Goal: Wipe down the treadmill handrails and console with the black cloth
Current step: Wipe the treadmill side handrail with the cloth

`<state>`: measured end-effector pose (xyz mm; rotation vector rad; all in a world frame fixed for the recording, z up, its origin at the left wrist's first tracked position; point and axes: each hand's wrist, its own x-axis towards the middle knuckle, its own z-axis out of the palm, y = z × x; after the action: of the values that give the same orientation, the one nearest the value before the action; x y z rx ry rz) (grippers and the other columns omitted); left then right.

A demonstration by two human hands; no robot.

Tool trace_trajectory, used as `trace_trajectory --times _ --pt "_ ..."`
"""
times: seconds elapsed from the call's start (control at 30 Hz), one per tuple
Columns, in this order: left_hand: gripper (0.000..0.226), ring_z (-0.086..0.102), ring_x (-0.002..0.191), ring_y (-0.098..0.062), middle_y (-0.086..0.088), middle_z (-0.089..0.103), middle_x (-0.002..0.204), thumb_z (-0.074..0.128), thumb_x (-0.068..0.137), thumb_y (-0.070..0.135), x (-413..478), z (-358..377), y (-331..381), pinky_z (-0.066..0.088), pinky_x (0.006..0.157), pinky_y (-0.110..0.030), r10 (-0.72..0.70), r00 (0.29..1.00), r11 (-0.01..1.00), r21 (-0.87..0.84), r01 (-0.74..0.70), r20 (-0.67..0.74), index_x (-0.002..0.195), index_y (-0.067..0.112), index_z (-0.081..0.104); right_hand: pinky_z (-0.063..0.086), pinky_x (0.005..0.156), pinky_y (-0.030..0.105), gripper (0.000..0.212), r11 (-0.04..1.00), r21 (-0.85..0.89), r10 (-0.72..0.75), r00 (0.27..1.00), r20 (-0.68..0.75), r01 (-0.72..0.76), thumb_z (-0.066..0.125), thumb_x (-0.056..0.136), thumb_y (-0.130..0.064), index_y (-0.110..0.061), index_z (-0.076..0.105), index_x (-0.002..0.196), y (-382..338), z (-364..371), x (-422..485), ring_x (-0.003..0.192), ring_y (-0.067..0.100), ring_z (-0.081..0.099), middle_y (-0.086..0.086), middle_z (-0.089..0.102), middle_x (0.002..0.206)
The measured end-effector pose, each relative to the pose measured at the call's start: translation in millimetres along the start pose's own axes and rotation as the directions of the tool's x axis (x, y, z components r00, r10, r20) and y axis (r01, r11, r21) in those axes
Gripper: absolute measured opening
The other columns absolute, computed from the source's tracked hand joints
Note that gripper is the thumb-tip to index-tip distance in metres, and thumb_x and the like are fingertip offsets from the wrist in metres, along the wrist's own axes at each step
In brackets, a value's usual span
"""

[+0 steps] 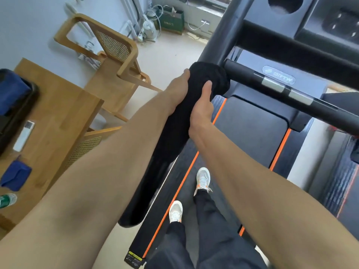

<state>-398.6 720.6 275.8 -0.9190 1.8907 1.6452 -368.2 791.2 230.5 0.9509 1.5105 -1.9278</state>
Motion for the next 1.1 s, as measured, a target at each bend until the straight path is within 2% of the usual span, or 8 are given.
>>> trace_trajectory --times 0.13,0.27,0.4,0.5,0.67,0.8,0.9,1.1 --pt "0.066 0.070 0.108 -0.020 0.001 0.074 0.117 0.050 0.081 0.075 -22 -12 -33 0.048 0.104 -0.042 0.002 0.994 1.000 0.008 -0.003 0.106 0.121 0.028 0.072 0.052 0.100 0.046 0.088 0.995 0.016 -0.101 0.995 0.000 0.101 0.051 0.071 -0.081 -0.027 0.053 0.140 15 -2 -17 0.109 0.021 0.066 -0.005 0.069 0.120" --pt "0.056 0.068 0.109 -0.018 0.001 0.073 0.119 0.047 0.093 0.066 -55 -31 -73 0.047 0.106 -0.040 0.032 0.992 0.999 0.002 -0.032 0.122 0.126 0.027 0.069 0.052 0.100 0.045 0.061 0.989 -0.014 -0.148 0.988 -0.039 0.148 0.056 0.088 -0.060 -0.025 0.051 0.138 46 -2 -47 0.108 0.018 0.064 -0.005 0.066 0.121" --pt "0.064 0.066 0.115 -0.021 0.000 0.070 0.125 0.053 0.086 0.072 -96 -50 -128 0.045 0.107 -0.041 -0.005 0.991 0.998 -0.058 0.013 0.137 0.131 0.028 0.066 0.044 0.097 0.034 0.060 0.990 -0.066 -0.129 0.989 -0.073 0.124 0.053 0.093 -0.061 -0.032 0.042 0.144 94 -3 -88 0.109 0.011 0.055 -0.016 0.055 0.121" --pt "0.061 0.067 0.111 -0.019 0.002 0.073 0.117 0.058 0.081 0.071 -106 -54 -149 0.048 0.105 -0.042 0.049 0.996 0.999 0.018 -0.050 0.075 0.126 0.030 0.068 0.046 0.104 0.041 0.054 0.991 -0.085 -0.108 0.993 -0.041 0.104 0.049 0.084 -0.073 -0.047 0.044 0.131 127 -5 -112 0.114 0.013 0.060 -0.018 0.061 0.120" --pt "0.059 0.055 0.099 -0.017 0.001 0.061 0.111 0.038 0.100 0.060 -100 -42 -125 0.037 0.082 -0.027 0.099 0.995 0.967 0.237 -0.092 -0.019 0.132 0.015 0.061 0.049 0.103 0.048 0.064 0.997 -0.045 -0.060 0.998 -0.027 0.059 0.048 0.082 -0.074 -0.031 0.045 0.129 111 -1 -104 0.107 0.019 0.061 -0.009 0.063 0.112" --pt "0.066 0.057 0.106 -0.023 -0.006 0.065 0.123 0.033 0.100 0.063 -73 -29 -91 0.038 0.086 -0.031 0.113 0.993 0.955 0.277 -0.104 -0.017 0.133 0.014 0.061 0.051 0.100 0.046 0.050 0.983 -0.093 -0.160 0.986 -0.049 0.156 0.048 0.085 -0.069 -0.031 0.050 0.118 73 2 -74 0.105 0.018 0.063 -0.006 0.066 0.115" --pt "0.068 0.057 0.112 -0.024 -0.005 0.063 0.124 0.032 0.099 0.064 -46 -17 -55 0.040 0.091 -0.033 0.110 0.994 0.957 0.272 -0.101 -0.017 0.134 0.014 0.061 0.049 0.091 0.036 0.040 0.967 -0.110 -0.240 0.969 -0.062 0.232 0.048 0.094 -0.060 -0.029 0.052 0.120 38 2 -42 0.102 0.015 0.062 -0.006 0.066 0.116" --pt "0.074 0.061 0.113 -0.024 -0.006 0.067 0.124 0.038 0.090 0.074 6 7 20 0.044 0.106 -0.040 0.107 0.994 0.964 0.246 -0.105 0.004 0.128 0.016 0.066 0.049 0.102 0.043 0.071 0.962 -0.131 -0.252 0.962 -0.108 0.237 0.042 0.088 -0.071 -0.023 0.048 0.140 -33 8 22 0.113 0.019 0.062 -0.003 0.063 0.129"
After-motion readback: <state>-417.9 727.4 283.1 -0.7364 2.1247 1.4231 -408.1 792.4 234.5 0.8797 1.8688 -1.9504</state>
